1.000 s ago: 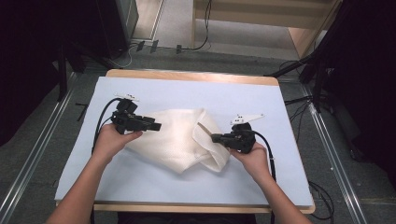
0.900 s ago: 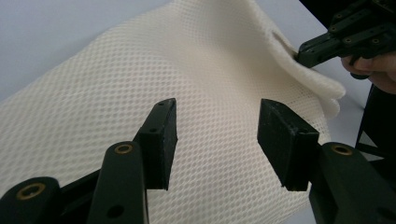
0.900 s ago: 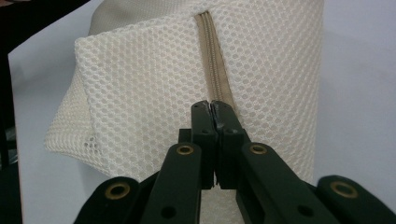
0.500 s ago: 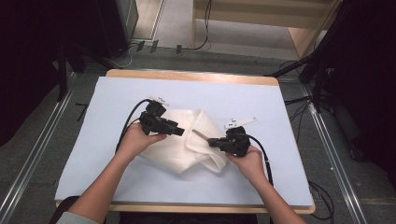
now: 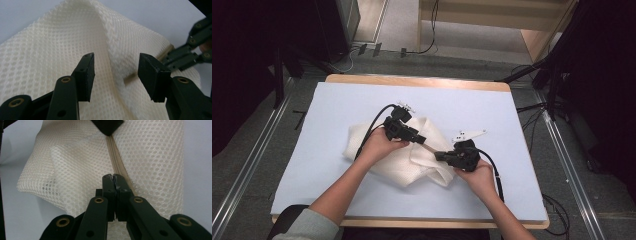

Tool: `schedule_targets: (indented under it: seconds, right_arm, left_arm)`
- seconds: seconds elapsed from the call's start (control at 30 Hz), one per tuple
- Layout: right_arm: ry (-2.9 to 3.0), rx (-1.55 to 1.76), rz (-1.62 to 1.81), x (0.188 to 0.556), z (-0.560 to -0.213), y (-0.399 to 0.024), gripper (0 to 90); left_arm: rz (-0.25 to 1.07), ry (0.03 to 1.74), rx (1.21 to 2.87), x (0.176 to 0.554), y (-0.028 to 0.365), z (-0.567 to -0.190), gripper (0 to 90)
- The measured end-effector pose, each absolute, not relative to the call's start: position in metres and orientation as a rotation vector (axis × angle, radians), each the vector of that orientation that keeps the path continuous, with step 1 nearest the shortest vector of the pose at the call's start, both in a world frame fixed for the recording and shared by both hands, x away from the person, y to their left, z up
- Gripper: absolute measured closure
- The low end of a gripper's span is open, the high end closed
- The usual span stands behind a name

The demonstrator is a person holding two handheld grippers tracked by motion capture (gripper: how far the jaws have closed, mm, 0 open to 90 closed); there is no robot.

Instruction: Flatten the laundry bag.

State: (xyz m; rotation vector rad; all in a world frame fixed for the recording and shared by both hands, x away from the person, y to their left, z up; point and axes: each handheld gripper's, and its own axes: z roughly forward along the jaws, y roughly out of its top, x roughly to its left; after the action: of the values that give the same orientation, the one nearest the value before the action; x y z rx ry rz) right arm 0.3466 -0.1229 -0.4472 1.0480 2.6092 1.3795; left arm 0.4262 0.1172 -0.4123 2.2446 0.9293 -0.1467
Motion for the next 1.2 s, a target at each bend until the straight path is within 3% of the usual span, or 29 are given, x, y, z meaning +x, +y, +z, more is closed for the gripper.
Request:
schedule_targets:
  seconds: [0.07, 0.13, 0.2, 0.23, 0.43, 0.6, 1.2]
  right_arm:
    - [2.613, 1.050, 1.375, 0.346, -0.447, -0.123, 90.0]
    - [2.616, 1.048, 1.377, 0.346, -0.447, -0.124, 90.0]
    - [2.618, 1.037, 1.381, 0.345, -0.444, -0.126, 88.9]
    - [2.607, 1.030, 1.393, 0.343, -0.440, -0.128, 88.4]
    - [2.444, 1.038, 1.492, 0.338, -0.412, -0.156, 86.8]
    - [2.405, 1.111, 1.484, 0.344, -0.410, -0.166, 85.6]
    - [2.513, 1.035, 1.424, 0.367, -0.427, -0.112, 69.1]
  left_arm:
    - [-0.209, 0.931, 2.202, 0.430, 0.113, -0.415, 54.7]
    - [-0.213, 0.906, 2.206, 0.430, 0.110, -0.416, 72.7]
    - [-0.244, 0.896, 2.198, 0.430, 0.110, -0.415, 84.5]
    - [-0.261, 0.893, 2.198, 0.429, 0.112, -0.414, 86.0]
    - [-0.215, 0.806, 2.213, 0.398, 0.135, -0.396, 87.2]
    - [-0.219, 0.781, 2.199, 0.368, 0.156, -0.389, 87.0]
    - [-0.222, 0.854, 2.222, 0.301, 0.218, -0.401, 86.5]
